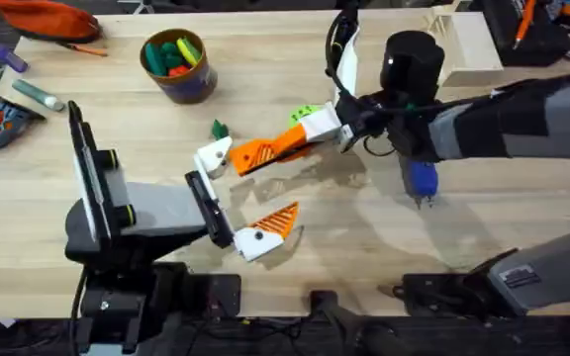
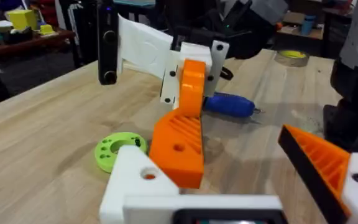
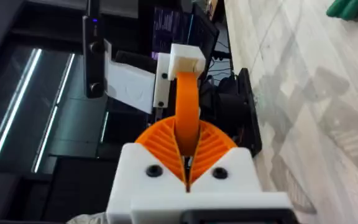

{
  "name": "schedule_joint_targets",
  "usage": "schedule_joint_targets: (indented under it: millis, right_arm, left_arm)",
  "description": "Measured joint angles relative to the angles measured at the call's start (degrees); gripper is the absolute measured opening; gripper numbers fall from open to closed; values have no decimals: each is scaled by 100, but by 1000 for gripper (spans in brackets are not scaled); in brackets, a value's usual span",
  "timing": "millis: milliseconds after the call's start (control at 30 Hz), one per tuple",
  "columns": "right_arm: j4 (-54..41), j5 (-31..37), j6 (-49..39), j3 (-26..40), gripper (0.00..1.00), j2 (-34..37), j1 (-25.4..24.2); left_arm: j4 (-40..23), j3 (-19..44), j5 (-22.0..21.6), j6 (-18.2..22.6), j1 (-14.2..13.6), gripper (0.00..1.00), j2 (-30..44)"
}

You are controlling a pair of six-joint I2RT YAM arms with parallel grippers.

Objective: Pick up the gripper from the table and insert it into the empty holder that is missing its gripper. Then pick up a screw, insert it into the mounting hole, and use the screwdriver to tighten it. Finally, clean up the table by picking up the vegetable and placing it into the bucket.

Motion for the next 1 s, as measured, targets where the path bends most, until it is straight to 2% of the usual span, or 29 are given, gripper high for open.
schedule_joint_targets:
  millis: [633,1000]
  right_arm:
    - [125,-20,126,2,10,-25,22]
    - [129,1,488,2,10,-25,22]
  left_arm:
    - [2,0,0,18,0,985,0]
    - [1,0,0,20,0,985,0]
